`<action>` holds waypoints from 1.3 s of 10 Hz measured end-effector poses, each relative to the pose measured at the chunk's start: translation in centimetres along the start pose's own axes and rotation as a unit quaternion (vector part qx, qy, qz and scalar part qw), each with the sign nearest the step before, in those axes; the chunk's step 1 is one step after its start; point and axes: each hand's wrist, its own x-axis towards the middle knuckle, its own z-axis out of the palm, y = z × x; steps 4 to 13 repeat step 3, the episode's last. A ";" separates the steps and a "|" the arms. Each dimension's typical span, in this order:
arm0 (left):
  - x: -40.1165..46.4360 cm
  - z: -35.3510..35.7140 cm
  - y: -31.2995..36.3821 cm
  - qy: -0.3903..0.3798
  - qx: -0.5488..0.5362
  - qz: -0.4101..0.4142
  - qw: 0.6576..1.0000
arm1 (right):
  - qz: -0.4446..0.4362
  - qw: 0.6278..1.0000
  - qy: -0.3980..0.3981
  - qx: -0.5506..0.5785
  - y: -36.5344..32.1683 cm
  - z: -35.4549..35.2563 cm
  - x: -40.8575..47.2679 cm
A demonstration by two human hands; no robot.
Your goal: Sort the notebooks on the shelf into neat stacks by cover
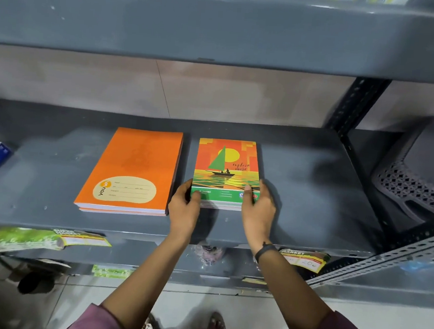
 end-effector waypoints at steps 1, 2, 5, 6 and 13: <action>-0.2 -0.2 0.2 0.000 0.005 0.002 1.000 | 0.000 1.000 -0.021 0.010 0.0 -0.5 0.0; -1.1 -0.7 0.7 -0.010 0.025 0.042 0.999 | -0.025 0.997 0.023 -0.063 -0.4 -0.9 -1.2; -2.0 -1.6 0.4 -0.028 0.046 0.130 0.990 | -0.074 0.989 0.072 -0.109 -0.9 -0.9 -2.8; -2.0 -1.6 0.4 -0.028 0.046 0.130 0.990 | -0.074 0.989 0.072 -0.109 -0.9 -0.9 -2.8; -2.0 -1.6 0.4 -0.028 0.046 0.130 0.990 | -0.074 0.989 0.072 -0.109 -0.9 -0.9 -2.8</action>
